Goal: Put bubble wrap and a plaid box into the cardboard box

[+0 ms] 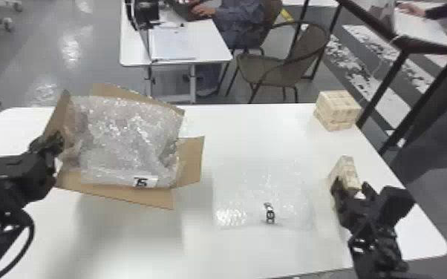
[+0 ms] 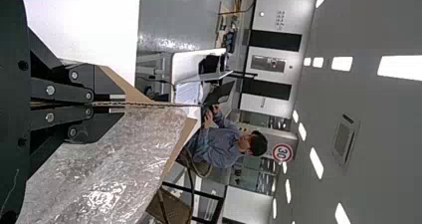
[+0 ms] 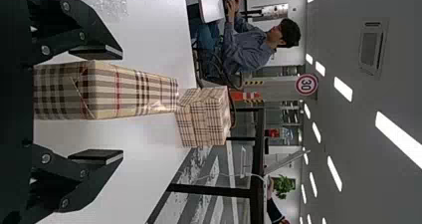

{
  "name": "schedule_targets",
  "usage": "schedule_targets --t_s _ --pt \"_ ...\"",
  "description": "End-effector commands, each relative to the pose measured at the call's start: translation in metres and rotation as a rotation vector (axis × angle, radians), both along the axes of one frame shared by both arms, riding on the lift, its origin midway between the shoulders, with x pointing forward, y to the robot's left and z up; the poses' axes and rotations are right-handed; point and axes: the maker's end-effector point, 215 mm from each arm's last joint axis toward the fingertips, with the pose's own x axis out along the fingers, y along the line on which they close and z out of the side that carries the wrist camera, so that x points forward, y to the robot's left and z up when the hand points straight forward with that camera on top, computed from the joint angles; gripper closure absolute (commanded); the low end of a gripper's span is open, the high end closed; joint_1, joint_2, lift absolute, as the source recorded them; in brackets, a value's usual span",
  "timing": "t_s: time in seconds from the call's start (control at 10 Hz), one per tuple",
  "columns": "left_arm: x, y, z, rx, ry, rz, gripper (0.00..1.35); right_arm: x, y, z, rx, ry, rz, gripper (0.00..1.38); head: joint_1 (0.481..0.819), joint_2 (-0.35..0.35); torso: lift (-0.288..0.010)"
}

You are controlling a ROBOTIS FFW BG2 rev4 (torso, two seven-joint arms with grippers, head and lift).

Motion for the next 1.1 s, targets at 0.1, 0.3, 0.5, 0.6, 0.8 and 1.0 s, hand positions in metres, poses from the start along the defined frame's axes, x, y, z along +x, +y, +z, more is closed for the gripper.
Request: schedule_targets --t_s 0.1,0.3,0.5,0.6,0.8,1.0 --pt "0.000 0.000 -0.001 -0.002 0.000 0.000 1.22 0.001 0.002 -0.003 0.013 0.001 -0.004 0.93 0.695 -0.131 -0.110" --pt "0.000 -0.001 0.000 -0.005 -0.005 0.000 1.22 -0.001 0.005 -0.001 0.019 -0.006 -0.004 0.99 0.695 -0.129 -0.110" --pt "-0.001 0.000 -0.001 -0.005 -0.002 0.000 1.22 -0.005 0.011 0.009 0.024 -0.027 0.001 0.99 0.695 -0.125 -0.110" --pt "0.000 0.000 -0.001 -0.005 -0.002 0.000 1.22 -0.005 0.017 0.024 0.032 -0.052 0.011 0.99 0.695 -0.122 -0.110" --pt "0.000 -0.001 -0.002 -0.005 -0.001 -0.001 1.22 0.000 0.044 0.061 0.056 -0.091 0.068 0.99 0.695 -0.111 -0.110" --pt "0.001 -0.003 -0.003 -0.006 0.001 -0.004 1.22 0.018 0.091 0.096 0.118 -0.113 0.196 0.99 0.695 -0.077 -0.110"
